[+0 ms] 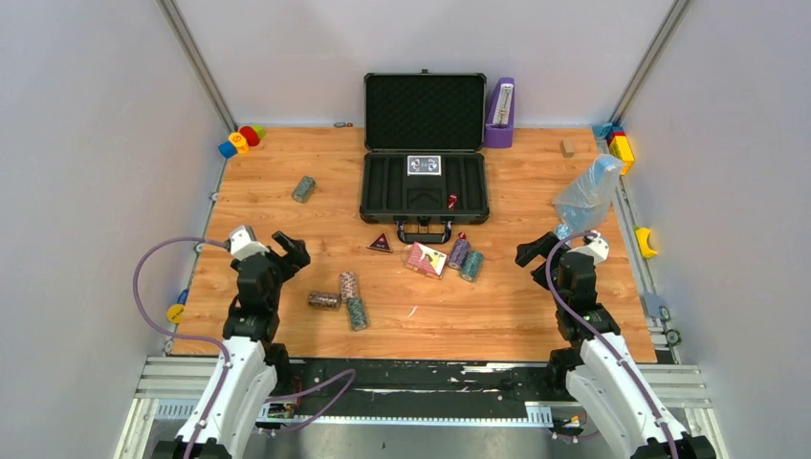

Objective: Pack up texas hold em set

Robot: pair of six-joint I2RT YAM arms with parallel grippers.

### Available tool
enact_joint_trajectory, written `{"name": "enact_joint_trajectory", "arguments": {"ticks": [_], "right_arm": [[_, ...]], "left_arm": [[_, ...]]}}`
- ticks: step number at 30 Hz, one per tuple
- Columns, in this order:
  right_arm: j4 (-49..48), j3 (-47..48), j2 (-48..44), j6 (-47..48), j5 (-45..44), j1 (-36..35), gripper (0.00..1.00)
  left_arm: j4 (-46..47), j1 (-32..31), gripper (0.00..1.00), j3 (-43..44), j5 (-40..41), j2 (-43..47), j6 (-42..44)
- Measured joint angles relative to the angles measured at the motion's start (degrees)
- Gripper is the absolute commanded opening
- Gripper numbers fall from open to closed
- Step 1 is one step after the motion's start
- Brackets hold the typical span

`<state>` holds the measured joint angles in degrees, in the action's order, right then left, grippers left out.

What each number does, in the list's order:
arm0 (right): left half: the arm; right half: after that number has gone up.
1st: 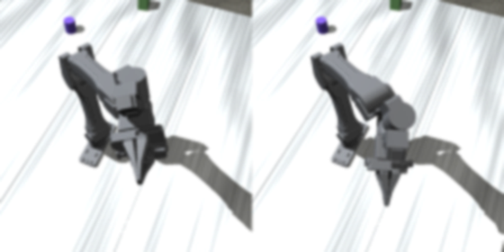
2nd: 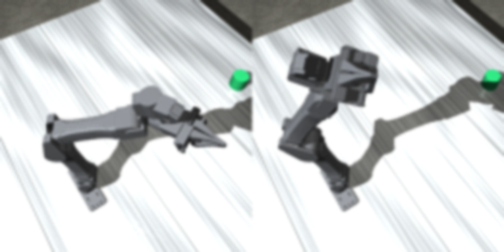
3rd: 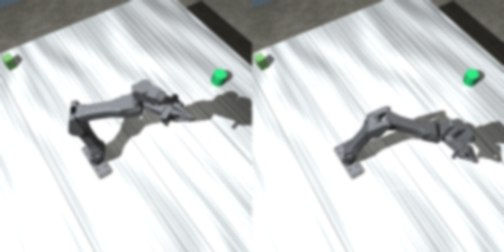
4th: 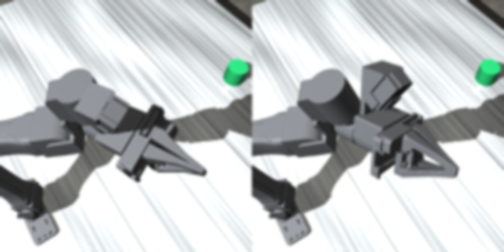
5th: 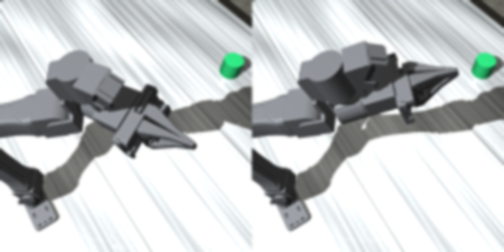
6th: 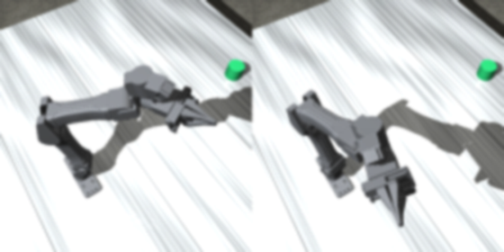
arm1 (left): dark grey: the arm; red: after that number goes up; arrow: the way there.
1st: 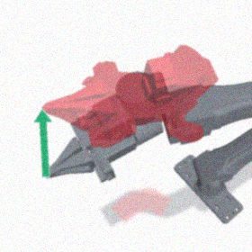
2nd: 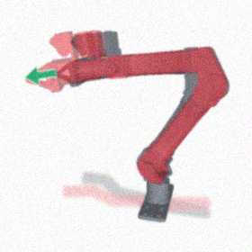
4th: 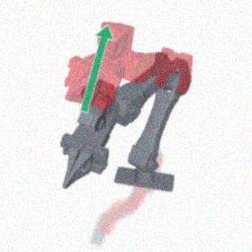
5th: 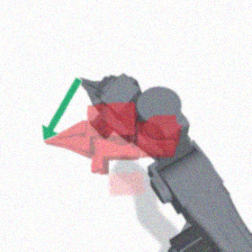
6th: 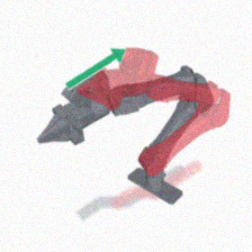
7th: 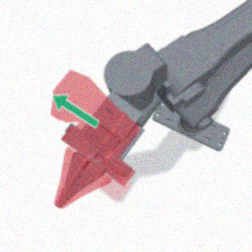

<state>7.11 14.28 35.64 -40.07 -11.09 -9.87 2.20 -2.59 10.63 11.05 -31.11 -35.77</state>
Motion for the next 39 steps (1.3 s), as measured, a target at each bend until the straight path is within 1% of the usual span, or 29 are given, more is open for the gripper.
{"name": "enact_joint_trajectory", "arguments": {"ticks": [3,6,13,17,19,23,25,26,28,30,32,37,39], "right_arm": [[0.0,0.0,0.0,-0.2,0.0,0.0,1.00],[0.1,0.0,0.0,-0.2,-0.1,0.0,1.00],[3.5,0.7,-0.1,-2.6,-2.6,0.0,1.00],[3.8,0.8,-0.2,-3.0,-2.3,0.0,1.00],[3.7,0.8,-0.3,-3.0,-1.5,0.0,1.00],[2.3,0.8,0.2,-3.0,2.8,0.0,0.97],[1.9,0.8,1.1,-3.5,5.5,0.0,0.92],[2.0,0.8,1.6,-4.0,7.1,0.0,0.92],[2.1,0.8,2.8,-6.0,11.1,-0.1,0.86],[1.9,0.8,3.8,-7.7,14.3,-0.4,0.83],[1.7,0.8,4.8,-9.1,16.8,-0.9,0.80],[1.6,2.4,10.1,-11.0,20.3,-2.8,0.81],[1.6,4.0,13.0,-11.1,20.9,-4.0,0.80]], "left_arm": [[-0.3,0.0,1.00,0.3,0.0,-0.1,0.0],[0.1,0.0,1.00,0.2,-1.8,1.8,0.7],[5.0,0.0,1.00,-1.8,-15.0,7.8,6.2],[6.0,0.0,0.98,-2.4,-18.2,8.1,8.2],[4.1,0.0,0.97,-1.4,-18.3,7.5,9.2],[1.3,0.0,1.00,2.4,-17.3,3.5,10.4],[1.4,0.0,1.00,3.4,-17.0,1.4,10.4],[1.5,0.0,1.00,3.4,-17.0,0.6,10.4],[1.6,0.0,1.00,3.4,-17.4,-0.7,10.4],[1.9,0.0,1.00,3.3,-17.8,-1.5,10.4],[1.9,0.0,1.00,3.1,-18.3,-1.3,10.6],[6.1,0.0,1.00,0.0,-20.6,2.4,10.6],[7.6,0.0,1.00,-1.4,-22.2,3.8,10.6]]}}
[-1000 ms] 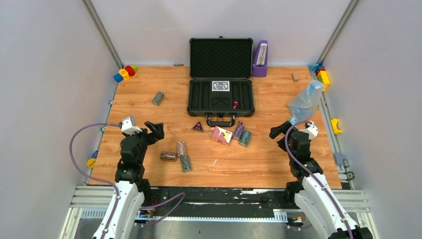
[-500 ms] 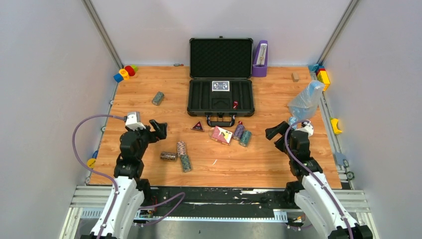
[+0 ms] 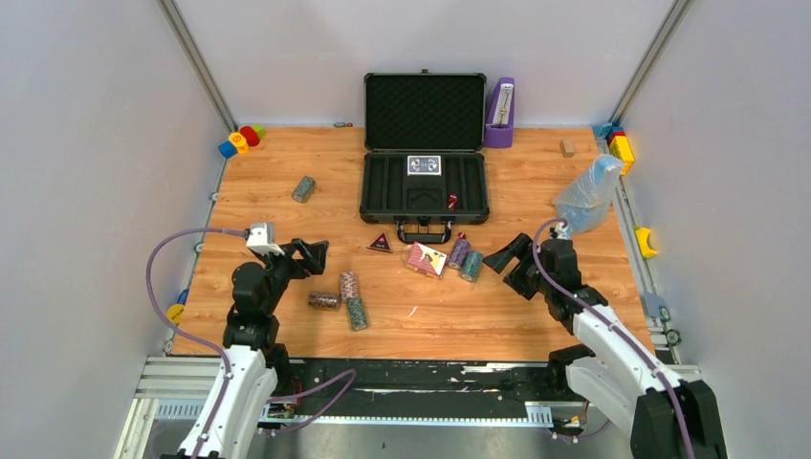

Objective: Pack up texas hold em set

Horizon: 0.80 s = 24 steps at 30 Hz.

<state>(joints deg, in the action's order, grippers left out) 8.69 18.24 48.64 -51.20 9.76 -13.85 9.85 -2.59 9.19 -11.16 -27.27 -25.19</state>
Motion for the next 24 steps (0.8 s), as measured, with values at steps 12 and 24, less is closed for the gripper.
{"name": "enact_joint_trajectory", "arguments": {"ticks": [12,24], "right_arm": [[2.2,11.0,17.8,-1.3,-8.8,-12.2,0.67],[3.8,17.8,31.2,-1.6,-15.7,-15.7,0.47]], "left_arm": [[5.1,0.0,1.00,-0.7,-4.6,-5.8,-0.1],[5.2,0.0,1.00,-0.7,-5.5,-4.3,-0.2]]}}
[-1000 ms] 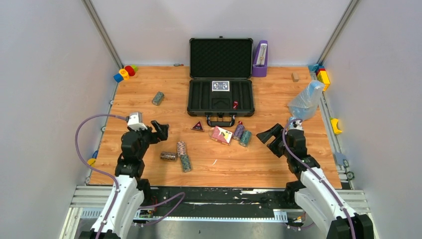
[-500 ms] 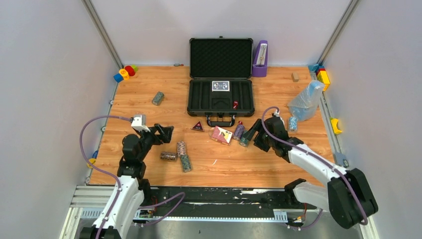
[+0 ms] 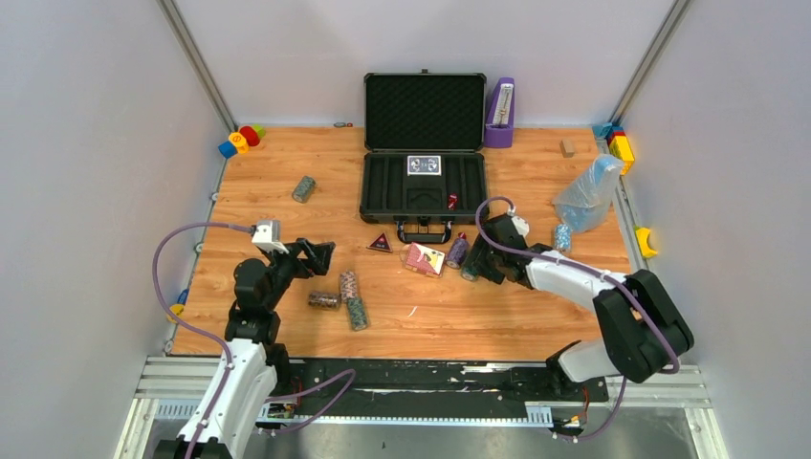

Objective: Pack up texas hold em set

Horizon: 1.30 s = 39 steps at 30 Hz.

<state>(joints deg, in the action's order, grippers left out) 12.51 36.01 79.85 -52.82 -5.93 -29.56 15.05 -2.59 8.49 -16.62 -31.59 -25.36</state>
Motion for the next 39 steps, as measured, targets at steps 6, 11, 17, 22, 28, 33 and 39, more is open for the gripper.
{"name": "enact_joint_trajectory", "arguments": {"ticks": [6,11,17,22,28,33,39], "right_arm": [[4.6,4.5,3.3,1.6,-2.5,-0.2,0.36],[11.4,4.8,-0.7,4.5,-5.1,-0.2,0.36],[15.2,9.8,-7.3,11.1,-7.3,-0.2,0.36],[14.4,17.8,-6.8,18.1,-9.0,-0.2,0.18],[12.4,28.7,3.2,27.9,-9.2,0.3,0.17],[11.6,38.9,14.9,34.8,-9.6,1.4,0.22],[9.0,46.1,24.2,41.7,-7.4,4.7,0.27]], "left_arm": [[-0.3,0.0,1.00,0.0,0.0,0.0,0.0],[-0.2,0.0,1.00,0.0,0.2,-0.4,0.0],[-0.4,0.0,1.00,0.0,0.2,-1.6,0.0],[-0.4,0.0,1.00,0.0,0.3,-1.6,-0.1],[-0.4,0.0,0.99,0.1,0.9,-3.0,-0.3],[-0.6,0.0,0.99,0.2,1.2,-4.8,-0.3],[-0.6,0.0,0.99,0.2,1.4,-4.8,-0.4]]}}
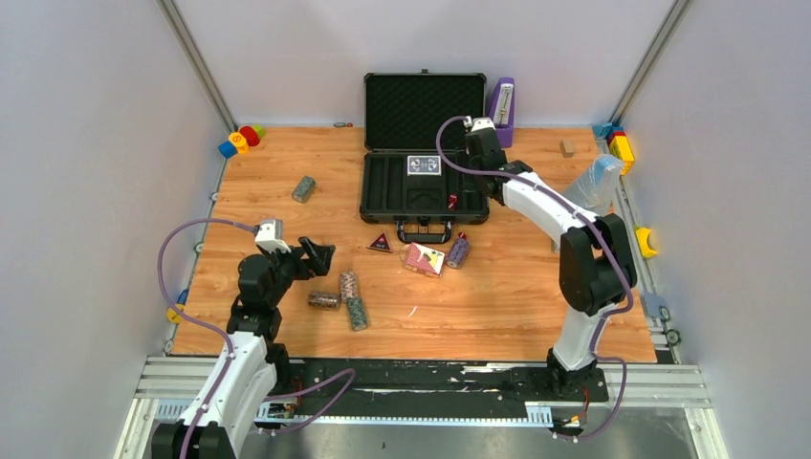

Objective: Pack up texas hold em set

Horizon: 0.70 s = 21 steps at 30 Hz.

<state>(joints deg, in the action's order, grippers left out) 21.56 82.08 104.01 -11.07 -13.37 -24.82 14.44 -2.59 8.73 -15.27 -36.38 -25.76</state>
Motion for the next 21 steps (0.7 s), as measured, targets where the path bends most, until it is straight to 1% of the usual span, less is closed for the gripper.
{"name": "enact_joint_trajectory", "arguments": {"ticks": [6,10,12,13,14,15,16,17,19,20,21], "right_arm": [[-5.8,0.1,3.5,6.4,0.3,2.4,0.29],[-7.6,1.9,7.0,8.4,1.1,2.9,0.39],[-7.7,3.1,8.7,8.9,1.4,3.0,0.49],[-7.8,3.8,9.6,9.1,1.3,3.2,0.55],[-7.7,4.7,10.5,9.4,1.2,3.2,0.66],[-7.8,5.2,11.1,9.3,0.8,3.3,0.86],[-7.8,6.3,11.9,9.4,0.2,3.4,0.94],[-8.1,7.3,12.4,8.9,-0.6,3.5,0.96],[-8.5,9.2,13.0,8.9,-2.2,3.6,0.96],[-8.8,9.9,13.0,8.8,-2.6,3.7,0.95],[-9.1,10.3,12.9,8.7,-2.7,3.7,0.91]], "left_arm": [[0.1,0.0,0.99,0.0,0.0,-0.1,-0.1],[0.7,0.0,0.99,0.0,-0.1,-1.4,-0.3],[1.0,0.0,0.99,0.0,-0.2,-2.3,-0.5],[1.1,0.0,0.99,0.0,-0.2,-2.6,-0.6],[1.2,0.0,0.99,0.1,-0.3,-3.2,-0.7],[1.3,0.0,0.99,0.2,-0.3,-3.5,-0.8],[1.3,0.0,0.99,0.2,-0.3,-3.9,-0.8],[1.3,0.0,0.99,0.3,-0.3,-4.2,-0.9],[1.3,0.0,0.99,0.4,-0.3,-4.5,-0.9],[1.3,0.0,0.99,0.4,-0.3,-4.5,-0.9],[1.3,0.0,0.99,0.4,-0.3,-4.5,-0.9]]}}
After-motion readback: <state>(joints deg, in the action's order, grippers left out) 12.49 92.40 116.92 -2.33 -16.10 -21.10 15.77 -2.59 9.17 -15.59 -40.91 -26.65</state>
